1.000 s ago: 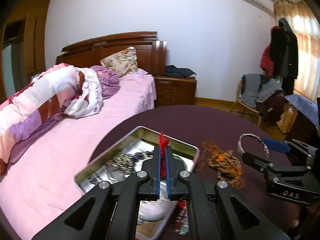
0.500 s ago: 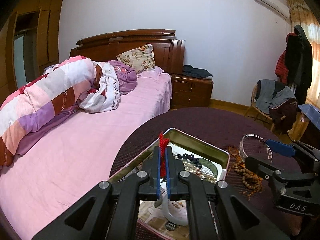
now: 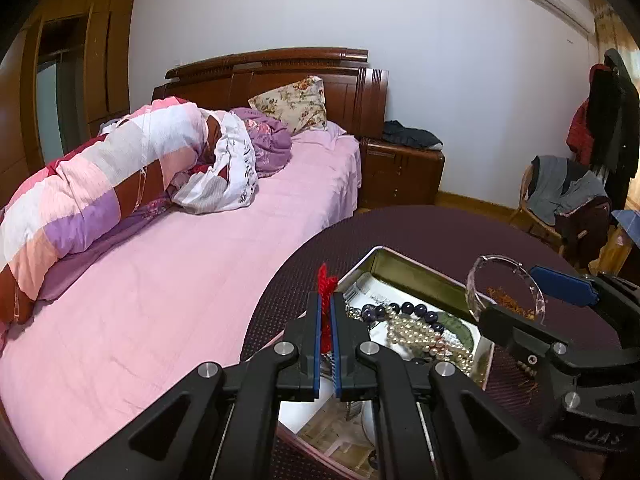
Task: Organize jewelry
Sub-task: 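Carry the red cord over the tin with the left tool while the right tool carries the silver bangle, then open the left tool to drop the red cord into the tin while the right tool releases the bangle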
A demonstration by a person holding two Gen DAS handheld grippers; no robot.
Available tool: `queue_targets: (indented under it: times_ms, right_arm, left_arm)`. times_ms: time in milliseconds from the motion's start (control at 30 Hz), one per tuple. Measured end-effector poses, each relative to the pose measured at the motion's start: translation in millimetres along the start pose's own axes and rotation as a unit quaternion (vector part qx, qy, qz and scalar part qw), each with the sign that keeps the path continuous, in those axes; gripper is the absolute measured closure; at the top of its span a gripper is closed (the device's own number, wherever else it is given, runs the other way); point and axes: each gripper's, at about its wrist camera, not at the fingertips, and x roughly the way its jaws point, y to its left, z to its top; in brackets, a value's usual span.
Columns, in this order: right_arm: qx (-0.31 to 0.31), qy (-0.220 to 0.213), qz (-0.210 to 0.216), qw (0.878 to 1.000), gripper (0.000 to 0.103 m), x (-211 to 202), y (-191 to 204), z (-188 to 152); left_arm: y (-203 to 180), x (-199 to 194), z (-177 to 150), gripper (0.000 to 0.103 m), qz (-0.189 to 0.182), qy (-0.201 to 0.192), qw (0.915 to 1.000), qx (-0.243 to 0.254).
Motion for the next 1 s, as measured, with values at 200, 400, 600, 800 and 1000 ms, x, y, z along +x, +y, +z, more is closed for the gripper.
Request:
queue_targets:
  times_ms: [200, 400, 600, 800, 1000]
  right_arm:
    - [0.001, 0.008, 0.007, 1.0, 0.03, 9.2, 4.8, -1.8]
    - [0.008, 0.019, 0.01, 1.0, 0.03, 18.7, 4.2, -2.9]
    - [0.01, 0.026, 0.013, 1.0, 0.03, 24.1, 5.7, -3.5]
    - [0.01, 0.035, 0.014, 0.999, 0.03, 29.9, 6.5, -5.6]
    - [0.011, 0.044, 0.014, 0.999, 0.03, 35.1, 6.0, -8.3]
  left_arm:
    - [2.2, 6.8, -0.4, 0.1, -0.004, 0.01, 0.9999, -0.004]
    - [5.5, 15.4, -1.8, 0.1, -0.004, 0.021, 0.9997, -0.007]
    - [3.7, 18.9, -3.0, 0.1, -0.005, 0.027, 0.9996, -0.005]
    - [4.9, 26.3, -5.0, 0.1, -0.008, 0.037, 0.9992, -0.007]
    - [8.2, 33.4, -8.3, 0.1, -0.013, 0.049, 0.9987, -0.01]
